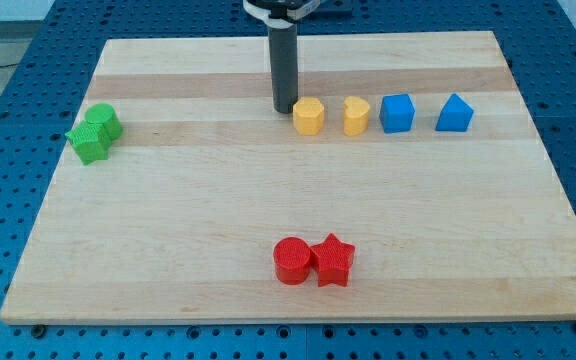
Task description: Point your hand below the red star
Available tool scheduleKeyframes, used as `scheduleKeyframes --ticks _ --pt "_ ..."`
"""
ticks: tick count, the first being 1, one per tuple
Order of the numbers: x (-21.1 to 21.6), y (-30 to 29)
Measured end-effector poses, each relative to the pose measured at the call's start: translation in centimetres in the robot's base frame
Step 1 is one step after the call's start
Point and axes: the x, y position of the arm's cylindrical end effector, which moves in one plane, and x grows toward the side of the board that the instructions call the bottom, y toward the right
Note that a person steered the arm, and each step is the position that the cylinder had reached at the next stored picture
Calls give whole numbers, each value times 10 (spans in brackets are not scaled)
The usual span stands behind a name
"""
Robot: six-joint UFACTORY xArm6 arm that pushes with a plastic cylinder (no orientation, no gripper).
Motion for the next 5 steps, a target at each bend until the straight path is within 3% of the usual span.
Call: scheduleKeyframes --ticks 3,5 --pt "0 16" --pt "11 -16"
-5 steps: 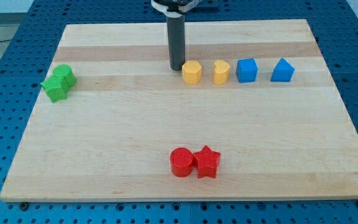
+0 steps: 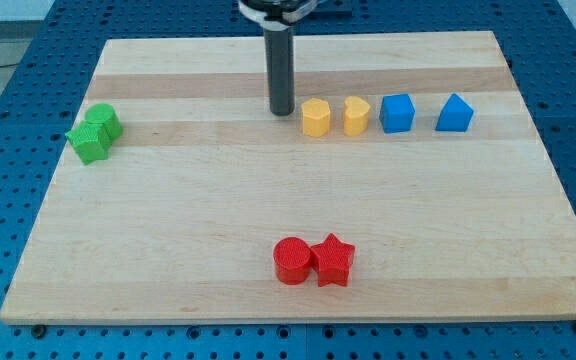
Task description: Point your hand below the red star
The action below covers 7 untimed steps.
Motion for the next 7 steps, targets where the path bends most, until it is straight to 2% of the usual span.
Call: scheduleKeyframes --ticks 1,2,5,6,7 --pt "42 -37" --pt "103 -66" --pt "265 -45" --pt "266 -33" --pt "266 15"
